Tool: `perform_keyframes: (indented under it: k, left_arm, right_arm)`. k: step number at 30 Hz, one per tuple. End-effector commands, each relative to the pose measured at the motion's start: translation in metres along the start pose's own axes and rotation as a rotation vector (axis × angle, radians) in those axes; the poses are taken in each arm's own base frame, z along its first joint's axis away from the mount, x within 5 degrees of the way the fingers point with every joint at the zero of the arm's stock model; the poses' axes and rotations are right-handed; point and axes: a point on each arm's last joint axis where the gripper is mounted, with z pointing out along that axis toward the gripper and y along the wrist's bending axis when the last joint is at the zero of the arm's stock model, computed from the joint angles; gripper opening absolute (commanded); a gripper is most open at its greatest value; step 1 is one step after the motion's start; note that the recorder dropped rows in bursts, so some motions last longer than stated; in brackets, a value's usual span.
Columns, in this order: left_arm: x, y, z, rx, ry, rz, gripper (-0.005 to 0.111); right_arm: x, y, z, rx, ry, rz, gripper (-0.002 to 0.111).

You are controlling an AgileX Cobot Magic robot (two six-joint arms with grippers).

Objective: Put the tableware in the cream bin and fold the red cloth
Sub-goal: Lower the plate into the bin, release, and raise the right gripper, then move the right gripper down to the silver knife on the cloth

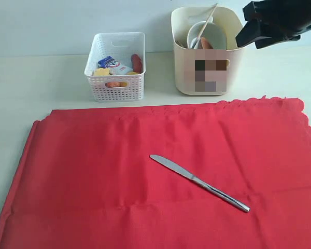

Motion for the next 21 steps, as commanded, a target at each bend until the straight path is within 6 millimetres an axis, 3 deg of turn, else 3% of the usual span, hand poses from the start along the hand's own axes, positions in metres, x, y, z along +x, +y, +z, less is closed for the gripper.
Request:
perform_keyframes:
  k: [1,12,21]
  left_arm:
    - [0.001,0.000,0.000,0.004,-0.005,0.000,0.000]
    - [0.001,0.000,0.000,0.004,-0.005,0.000,0.000]
    - [0.001,0.000,0.000,0.004,-0.005,0.000,0.000]
  right_arm:
    - [0.008,0.002,0.002,-0.031,0.001,-0.021,0.049]
    - [0.021,0.002,0.005,-0.027,-0.003,-0.014,0.049]
    - [0.031,0.009,-0.021,0.064,-0.148,-0.033,0.049]
